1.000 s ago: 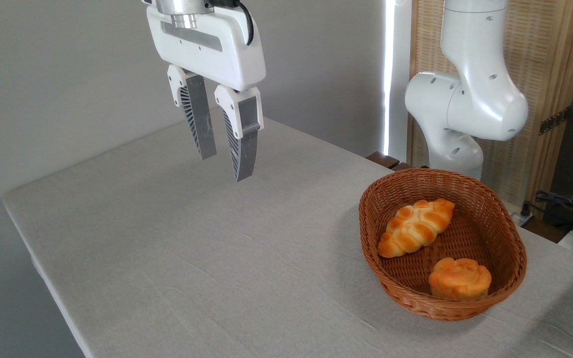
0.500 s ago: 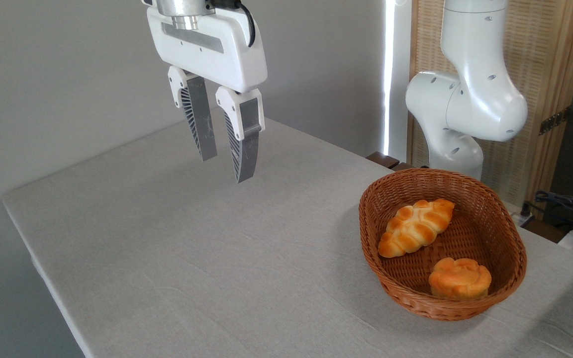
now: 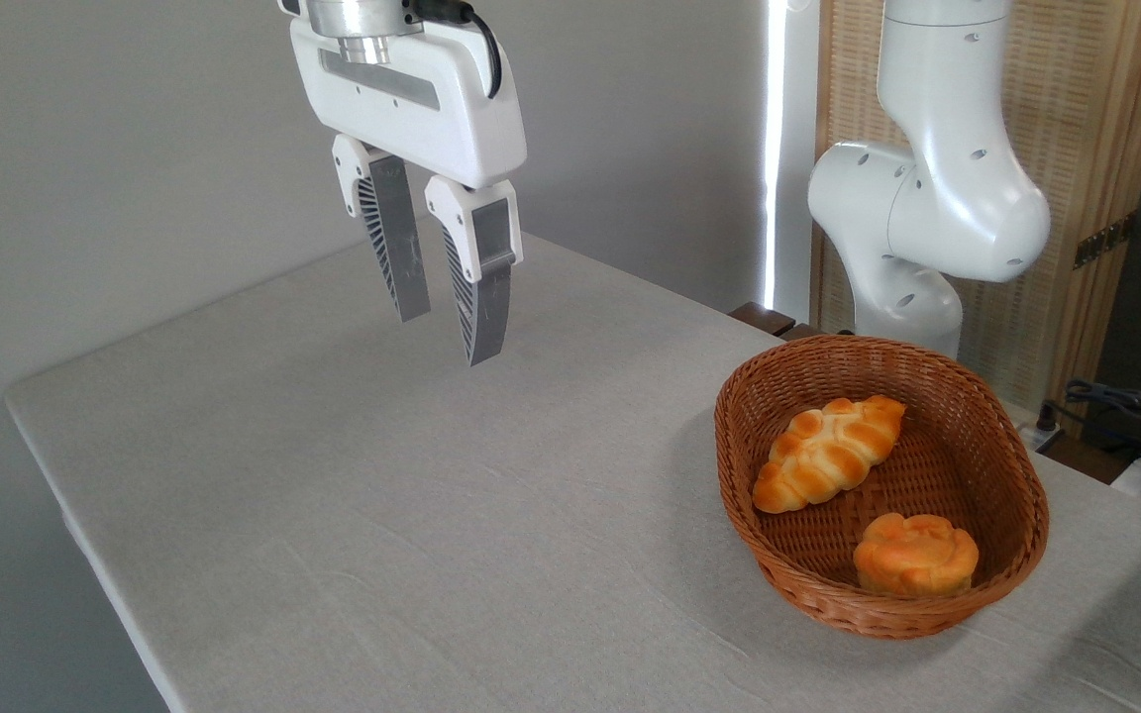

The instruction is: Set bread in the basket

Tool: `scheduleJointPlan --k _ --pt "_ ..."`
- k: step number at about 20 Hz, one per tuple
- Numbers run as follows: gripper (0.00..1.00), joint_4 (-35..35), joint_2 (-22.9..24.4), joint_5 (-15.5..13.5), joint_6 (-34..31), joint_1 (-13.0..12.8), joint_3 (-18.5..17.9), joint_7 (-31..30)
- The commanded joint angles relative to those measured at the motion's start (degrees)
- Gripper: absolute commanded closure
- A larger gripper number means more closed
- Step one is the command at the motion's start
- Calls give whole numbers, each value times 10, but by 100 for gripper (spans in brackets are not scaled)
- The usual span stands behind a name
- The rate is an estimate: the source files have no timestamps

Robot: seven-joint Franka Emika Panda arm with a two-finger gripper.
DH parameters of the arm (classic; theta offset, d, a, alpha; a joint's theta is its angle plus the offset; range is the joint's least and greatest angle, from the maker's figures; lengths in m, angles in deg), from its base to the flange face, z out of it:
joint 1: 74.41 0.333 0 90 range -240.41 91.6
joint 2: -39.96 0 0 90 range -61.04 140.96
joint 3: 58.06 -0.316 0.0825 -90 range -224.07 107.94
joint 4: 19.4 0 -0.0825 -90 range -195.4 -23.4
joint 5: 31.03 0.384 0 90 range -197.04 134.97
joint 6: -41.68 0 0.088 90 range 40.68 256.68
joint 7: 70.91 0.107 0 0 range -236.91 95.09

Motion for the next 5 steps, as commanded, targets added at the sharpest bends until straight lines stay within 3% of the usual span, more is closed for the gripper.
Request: scheduleJointPlan --k 1,5 --pt "0 3 -3 6 3 -9 -9 0" --pt "0 3 -3 5 3 -9 -10 1"
